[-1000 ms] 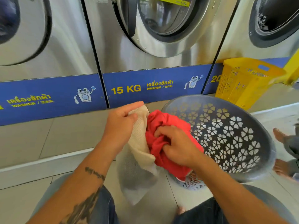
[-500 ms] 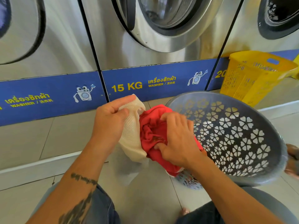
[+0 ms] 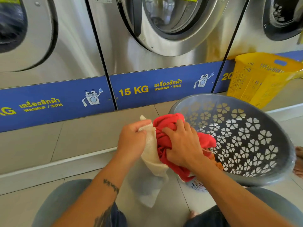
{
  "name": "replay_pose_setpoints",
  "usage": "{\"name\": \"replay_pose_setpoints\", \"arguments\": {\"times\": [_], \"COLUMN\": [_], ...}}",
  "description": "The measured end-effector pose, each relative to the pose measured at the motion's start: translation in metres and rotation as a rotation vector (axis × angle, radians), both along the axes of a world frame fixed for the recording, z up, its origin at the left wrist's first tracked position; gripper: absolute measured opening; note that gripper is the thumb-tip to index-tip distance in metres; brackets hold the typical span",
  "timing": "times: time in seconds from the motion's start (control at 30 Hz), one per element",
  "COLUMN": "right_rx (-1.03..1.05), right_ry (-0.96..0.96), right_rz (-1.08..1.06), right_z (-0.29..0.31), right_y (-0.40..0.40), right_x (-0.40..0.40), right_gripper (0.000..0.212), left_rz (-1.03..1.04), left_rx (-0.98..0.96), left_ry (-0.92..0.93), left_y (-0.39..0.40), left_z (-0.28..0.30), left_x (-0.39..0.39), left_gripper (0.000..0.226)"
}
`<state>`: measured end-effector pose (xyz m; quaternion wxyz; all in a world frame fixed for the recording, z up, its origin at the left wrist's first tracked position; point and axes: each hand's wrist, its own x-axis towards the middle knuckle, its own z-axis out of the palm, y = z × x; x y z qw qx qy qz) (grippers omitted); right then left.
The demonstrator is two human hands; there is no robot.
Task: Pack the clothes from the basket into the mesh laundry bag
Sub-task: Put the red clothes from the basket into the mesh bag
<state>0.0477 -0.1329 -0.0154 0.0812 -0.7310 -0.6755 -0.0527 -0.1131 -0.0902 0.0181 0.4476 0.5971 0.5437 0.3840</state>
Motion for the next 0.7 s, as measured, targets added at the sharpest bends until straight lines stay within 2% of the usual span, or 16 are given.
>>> {"name": "replay_pose_setpoints", "arguments": {"times": [0.1, 0.2, 0.3, 0.4, 0.5, 0.6, 0.67, 0.7], "right_rx": [0.016, -0.023, -0.059, -0.178, -0.228, -0.328, -0.399, -0.435], "right_ry": [-0.201, -0.321, -0.374, -0.364, -0.203, 0.127, 0.305, 0.334], "right_rz": [0.118, 0.254, 0.407, 0.505, 0.443, 0.288, 0.239, 0.253], "right_z": [-0.005, -0.010, -0.011, -0.013, -0.020, -0.052, -0.075, -0.085], "right_y": [-0.005, -0.008, -0.012, -0.014, -0.015, -0.014, -0.017, -0.020], "right_x": [-0.008, -0.014, -0.028, -0.050, -0.071, -0.084, -0.089, -0.091], "right_gripper": [0.047, 0.033, 0.016, 0.018, 0.031, 0.051, 0.053, 0.051], "left_rz": [0.035, 0.005, -0.024, 0.043, 0.126, 0.198, 0.210, 0.214], "left_rx": [-0.108, -0.186, -0.259, -0.312, -0.303, -0.311, -0.331, -0.343], "left_ry": [0.020, 0.016, -0.075, -0.130, -0.055, 0.017, 0.058, 0.072], "left_y": [-0.006, -0.019, -0.032, -0.036, -0.042, -0.045, -0.045, -0.044], "left_z": [-0.029, -0.050, -0.059, -0.071, -0.081, -0.083, -0.085, -0.086], "left_x": [-0.011, -0.027, -0.039, -0.051, -0.062, -0.076, -0.085, -0.089], "left_gripper": [0.049, 0.050, 0.046, 0.047, 0.054, 0.056, 0.057, 0.057]}}
